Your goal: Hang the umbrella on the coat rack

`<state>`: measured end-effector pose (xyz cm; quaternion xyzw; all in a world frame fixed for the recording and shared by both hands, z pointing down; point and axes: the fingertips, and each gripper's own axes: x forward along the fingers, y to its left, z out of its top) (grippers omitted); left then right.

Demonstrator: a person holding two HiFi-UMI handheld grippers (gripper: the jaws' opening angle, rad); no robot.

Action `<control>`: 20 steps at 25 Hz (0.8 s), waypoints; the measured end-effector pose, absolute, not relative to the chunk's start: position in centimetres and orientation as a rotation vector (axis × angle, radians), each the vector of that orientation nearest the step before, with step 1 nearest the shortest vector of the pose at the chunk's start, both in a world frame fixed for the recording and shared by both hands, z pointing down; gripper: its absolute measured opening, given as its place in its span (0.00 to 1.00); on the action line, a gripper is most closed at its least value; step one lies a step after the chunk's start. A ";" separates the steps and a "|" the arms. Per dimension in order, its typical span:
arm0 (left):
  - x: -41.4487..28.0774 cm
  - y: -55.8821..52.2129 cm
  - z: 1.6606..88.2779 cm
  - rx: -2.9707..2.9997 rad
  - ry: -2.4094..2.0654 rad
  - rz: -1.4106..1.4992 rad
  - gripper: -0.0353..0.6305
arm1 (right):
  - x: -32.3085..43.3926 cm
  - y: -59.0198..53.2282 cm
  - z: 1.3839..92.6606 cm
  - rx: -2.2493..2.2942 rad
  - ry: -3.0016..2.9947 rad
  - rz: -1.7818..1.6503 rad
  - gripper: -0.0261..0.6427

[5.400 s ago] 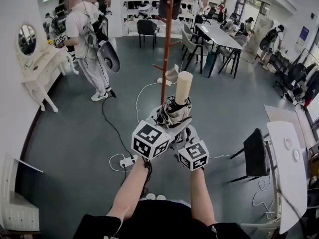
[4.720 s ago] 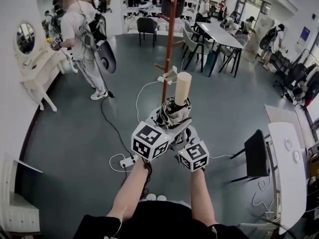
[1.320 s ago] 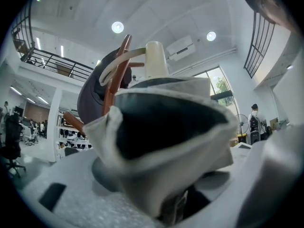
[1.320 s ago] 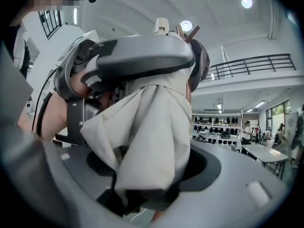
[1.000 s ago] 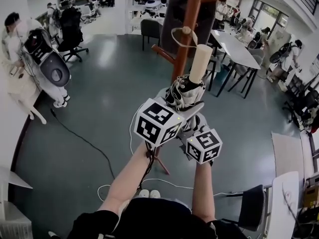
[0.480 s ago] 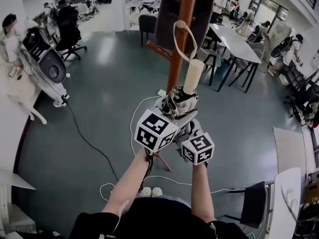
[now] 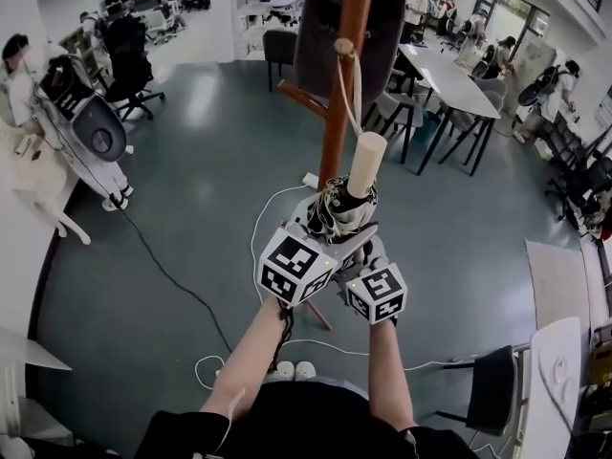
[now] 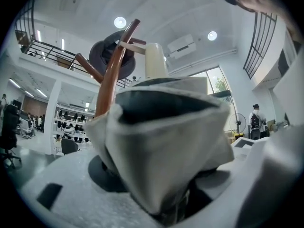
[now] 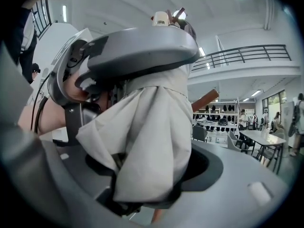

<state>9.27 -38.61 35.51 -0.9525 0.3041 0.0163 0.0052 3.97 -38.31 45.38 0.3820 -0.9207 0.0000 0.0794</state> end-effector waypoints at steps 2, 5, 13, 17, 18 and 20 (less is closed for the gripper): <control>9.2 -38.4 35.3 -2.987 0.948 0.074 0.56 | 4.0 -38.1 45.3 1.134 -2.743 -0.020 0.59; 8.6 -38.0 35.1 -2.995 0.944 0.108 0.58 | 3.9 -37.8 45.1 1.129 -2.724 -0.044 0.61; 4.4 -36.9 37.1 -2.988 1.085 0.116 0.65 | 3.9 -37.1 46.0 1.227 -2.670 0.037 0.64; 2.5 -35.8 38.3 -2.974 1.186 0.147 0.61 | 4.9 -36.1 46.1 1.307 -2.648 0.033 0.64; 2.2 -35.7 38.6 -2.974 1.203 0.146 0.60 | 5.0 -36.0 46.0 1.318 -2.644 0.029 0.64; 1.8 -35.3 39.0 -2.975 1.226 0.142 0.59 | 5.1 -35.7 46.0 1.334 -2.638 0.026 0.65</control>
